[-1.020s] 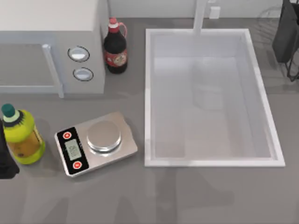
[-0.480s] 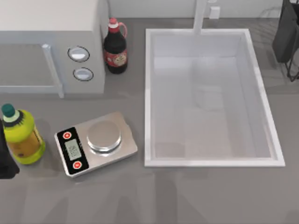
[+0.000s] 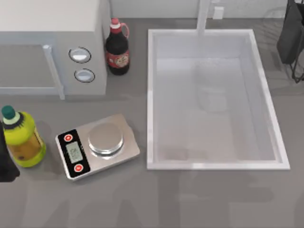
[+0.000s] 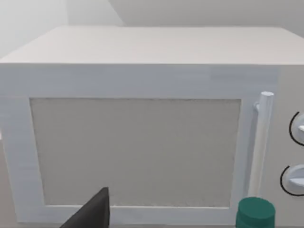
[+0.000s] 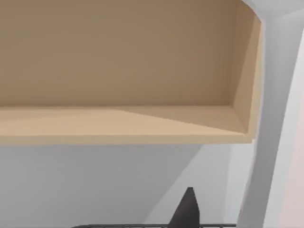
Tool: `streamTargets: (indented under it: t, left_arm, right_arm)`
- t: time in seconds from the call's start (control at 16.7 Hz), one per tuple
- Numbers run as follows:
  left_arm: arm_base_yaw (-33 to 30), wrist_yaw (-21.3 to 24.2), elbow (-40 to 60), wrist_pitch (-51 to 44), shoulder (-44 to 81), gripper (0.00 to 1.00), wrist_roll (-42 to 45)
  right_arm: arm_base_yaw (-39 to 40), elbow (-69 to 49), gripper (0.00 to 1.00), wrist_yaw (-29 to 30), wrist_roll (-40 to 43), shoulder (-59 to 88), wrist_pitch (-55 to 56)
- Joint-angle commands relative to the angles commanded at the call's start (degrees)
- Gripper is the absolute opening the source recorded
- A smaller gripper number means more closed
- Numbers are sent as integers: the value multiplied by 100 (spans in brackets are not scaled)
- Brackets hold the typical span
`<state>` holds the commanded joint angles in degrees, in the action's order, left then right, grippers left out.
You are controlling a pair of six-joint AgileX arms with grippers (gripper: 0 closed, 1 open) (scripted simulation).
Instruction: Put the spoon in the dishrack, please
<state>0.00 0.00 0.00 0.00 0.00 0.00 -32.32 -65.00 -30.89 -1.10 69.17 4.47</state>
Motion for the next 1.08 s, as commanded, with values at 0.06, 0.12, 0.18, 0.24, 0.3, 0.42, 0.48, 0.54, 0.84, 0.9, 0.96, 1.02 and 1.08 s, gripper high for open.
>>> streamTargets:
  t: [0.06, 0.12, 0.18, 0.24, 0.3, 0.42, 0.48, 0.54, 0.84, 0.9, 0.96, 1.02, 1.08]
  left_arm:
    - [0, 0, 0, 0, 0, 100, 0]
    - [0, 0, 0, 0, 0, 100, 0]
    - [0, 0, 0, 0, 0, 100, 0]
    - [0, 0, 0, 0, 0, 100, 0]
    - [0, 0, 0, 0, 0, 100, 0]
    - [0, 0, 0, 0, 0, 100, 0]
    - [0, 0, 0, 0, 0, 100, 0]
    - [0, 0, 0, 0, 0, 100, 0]
    - [0, 0, 0, 0, 0, 100, 0]
    - [0, 0, 0, 0, 0, 100, 0]
    - [0, 0, 0, 0, 0, 100, 0]
    - [0, 0, 0, 0, 0, 100, 0]
    - [0, 0, 0, 0, 0, 100, 0]
  right_arm:
    - [115, 52, 0, 127, 4, 340, 402]
    - [242, 115, 0, 263, 10, 696, 836]
    - [379, 189, 0, 405, 17, 1059, 1296]
    - [523, 270, 0, 552, 23, 1420, 1765]
    - [669, 357, 0, 699, 27, 1770, 2227]
    - [957, 537, 0, 985, 31, 2403, 3074]
    - [1091, 625, 0, 1117, 30, 2675, 3425]
    - [1211, 706, 0, 1237, 28, 2910, 3715]
    - [1474, 893, 0, 1500, 17, 3379, 4269]
    - [1474, 893, 0, 1500, 17, 3379, 4269]
    - [1474, 893, 0, 1500, 17, 3379, 4269]
    - [1474, 893, 0, 1500, 17, 3379, 4269]
    - [1474, 893, 8, 1500, 17, 3379, 4269]
